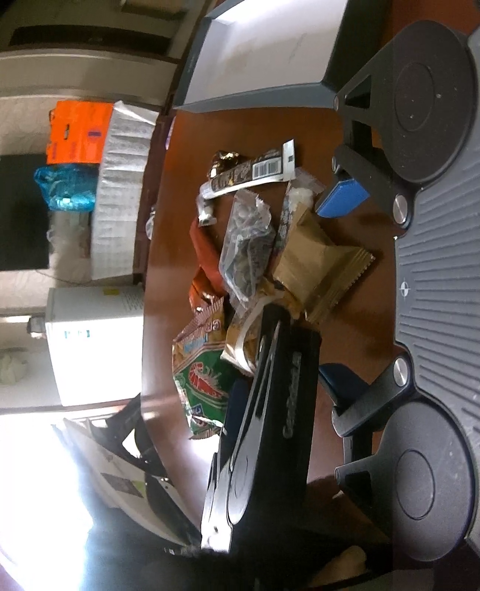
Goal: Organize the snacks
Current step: 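Grasp the tan packet with the left gripper while the right grasps the brown serrated packet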
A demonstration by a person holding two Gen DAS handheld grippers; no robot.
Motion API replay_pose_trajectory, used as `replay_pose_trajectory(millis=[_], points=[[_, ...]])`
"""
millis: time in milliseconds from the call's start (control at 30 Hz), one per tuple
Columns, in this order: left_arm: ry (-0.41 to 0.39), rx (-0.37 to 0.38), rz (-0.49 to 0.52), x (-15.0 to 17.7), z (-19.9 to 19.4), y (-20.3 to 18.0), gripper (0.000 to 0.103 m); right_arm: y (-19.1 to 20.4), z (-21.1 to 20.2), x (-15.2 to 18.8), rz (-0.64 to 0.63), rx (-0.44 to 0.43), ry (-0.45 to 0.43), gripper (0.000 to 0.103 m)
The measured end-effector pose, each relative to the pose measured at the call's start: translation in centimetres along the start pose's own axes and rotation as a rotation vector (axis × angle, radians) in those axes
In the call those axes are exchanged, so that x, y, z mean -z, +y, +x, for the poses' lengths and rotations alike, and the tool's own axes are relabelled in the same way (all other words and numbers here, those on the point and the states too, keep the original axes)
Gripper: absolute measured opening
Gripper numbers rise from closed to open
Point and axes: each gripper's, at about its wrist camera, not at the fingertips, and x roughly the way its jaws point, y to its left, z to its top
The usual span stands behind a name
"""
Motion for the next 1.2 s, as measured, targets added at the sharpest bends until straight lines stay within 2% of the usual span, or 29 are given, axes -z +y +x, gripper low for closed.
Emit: replay_pose_trajectory(millis=[33,100,133,167,267,433,467,533,767,1200], points=[[0.004,-0.001,0.01,0.0,0.2,-0.1,0.079,0.2,0.1,0.0,-0.007,0.005,0.001,0.08],[0.002,0.002,0.025,0.0,0.4,-0.2,0.072,0.3,0.4,-0.1,-0.016,0.026,0.003,0.078],[0.007,0.013,0.021,0.0,0.5,0.0,0.062,0.3,0.5,-0.1,-0.014,0.028,0.005,0.077],[0.012,0.028,0.011,0.1,0.7,0.2,0.057,0.3,0.7,-0.2,-0.009,0.031,0.007,0.074],[0.009,0.046,0.001,0.0,0.9,0.5,0.052,0.1,1.0,-0.2,-0.002,0.038,0.01,0.069],[-0.005,0.045,0.04,0.1,1.0,0.1,0.045,-0.3,1.4,-0.1,-0.002,0.055,0.019,0.059],[-0.007,0.042,0.045,0.1,1.0,0.0,0.043,-0.4,1.5,-0.1,-0.001,0.058,0.021,0.052],[-0.01,0.038,0.054,0.2,1.1,-0.1,0.041,-0.7,1.4,-0.1,0.004,0.057,0.02,0.047],[-0.019,0.03,0.065,0.1,0.8,-0.1,0.032,-0.5,0.5,0.0,-0.03,0.052,-0.002,0.044],[-0.051,-0.014,0.062,0.2,-0.4,-0.3,0.027,0.5,-1.1,0.4,-0.107,0.058,-0.014,0.043]])
